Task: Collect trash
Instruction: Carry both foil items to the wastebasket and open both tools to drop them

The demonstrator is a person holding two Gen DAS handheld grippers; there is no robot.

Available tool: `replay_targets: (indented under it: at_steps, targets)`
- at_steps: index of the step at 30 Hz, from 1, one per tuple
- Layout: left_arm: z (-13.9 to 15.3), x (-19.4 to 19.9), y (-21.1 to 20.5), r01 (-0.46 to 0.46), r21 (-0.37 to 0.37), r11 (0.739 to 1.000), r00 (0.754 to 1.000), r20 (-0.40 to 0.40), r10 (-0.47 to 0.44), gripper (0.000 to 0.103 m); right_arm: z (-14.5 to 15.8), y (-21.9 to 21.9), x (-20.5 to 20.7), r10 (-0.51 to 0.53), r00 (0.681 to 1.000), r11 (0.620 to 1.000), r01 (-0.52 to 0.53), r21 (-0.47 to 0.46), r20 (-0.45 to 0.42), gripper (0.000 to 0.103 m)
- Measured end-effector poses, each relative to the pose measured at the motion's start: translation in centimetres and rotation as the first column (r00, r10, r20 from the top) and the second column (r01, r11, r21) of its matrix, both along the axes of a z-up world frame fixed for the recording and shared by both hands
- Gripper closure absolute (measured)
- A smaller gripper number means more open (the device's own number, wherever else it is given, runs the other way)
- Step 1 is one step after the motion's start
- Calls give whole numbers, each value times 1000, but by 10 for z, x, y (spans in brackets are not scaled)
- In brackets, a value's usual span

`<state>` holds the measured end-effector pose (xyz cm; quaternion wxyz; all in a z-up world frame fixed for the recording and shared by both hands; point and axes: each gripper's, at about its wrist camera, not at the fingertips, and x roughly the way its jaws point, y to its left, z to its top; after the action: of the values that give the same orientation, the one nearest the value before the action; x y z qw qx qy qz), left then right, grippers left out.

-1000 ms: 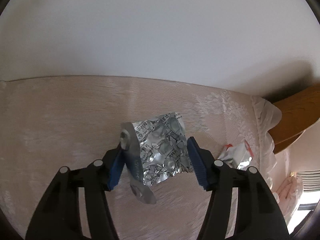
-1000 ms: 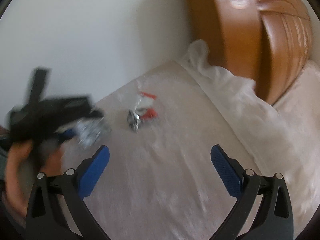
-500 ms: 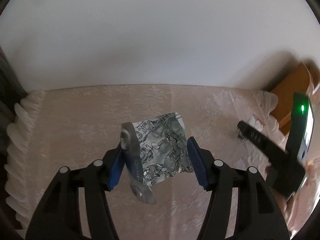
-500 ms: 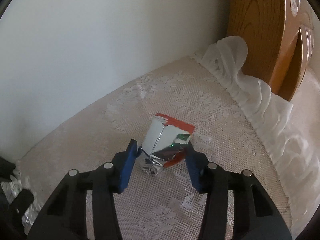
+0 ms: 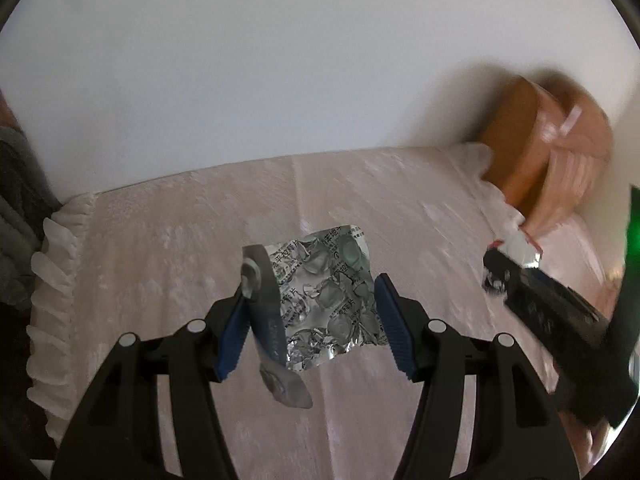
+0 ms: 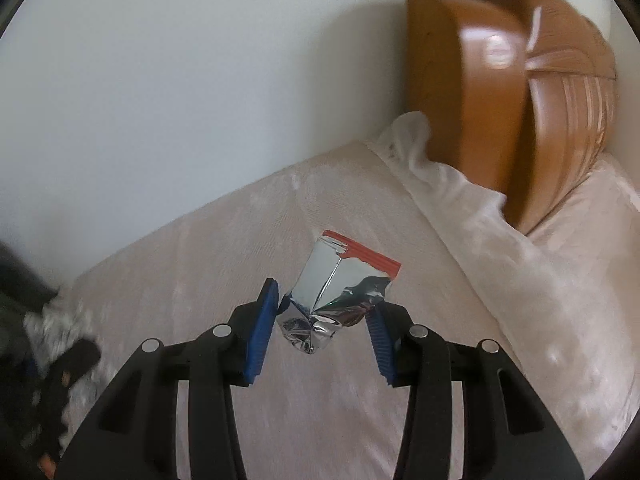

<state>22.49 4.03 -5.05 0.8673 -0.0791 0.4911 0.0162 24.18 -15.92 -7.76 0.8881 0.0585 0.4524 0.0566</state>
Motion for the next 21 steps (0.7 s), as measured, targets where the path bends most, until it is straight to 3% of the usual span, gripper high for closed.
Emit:
replay_targets:
  at_steps: [5, 8, 11, 14, 18, 21]
  targets:
    - [8, -46, -29, 119, 9, 993, 993, 7, -119, 45, 12, -25, -68, -54, 999, 998, 54, -14, 6, 59]
    - [15, -83, -54, 225, 12, 974, 974, 11, -225, 45, 15, -57, -135, -137, 991, 991, 137, -9, 3, 59]
    - [14, -115, -76, 319, -4, 948, 948, 12, -319, 45, 14, -73, -170, -187, 982, 982, 187, -4, -2, 59]
    - [9, -153, -104, 428, -56, 902, 904, 21, -428, 45, 9, -102, -226, -280, 960, 960, 280, -2, -24, 59]
    - [-4, -193, -149, 562, -91, 822, 826, 2, -564, 45, -2, -141, -295, -409, 910, 912, 409, -22, -61, 59]
    - [-8, -214, -181, 625, -88, 776, 777, -19, -629, 45, -15, -172, -344, -510, 856, 860, 506, -58, -87, 59]
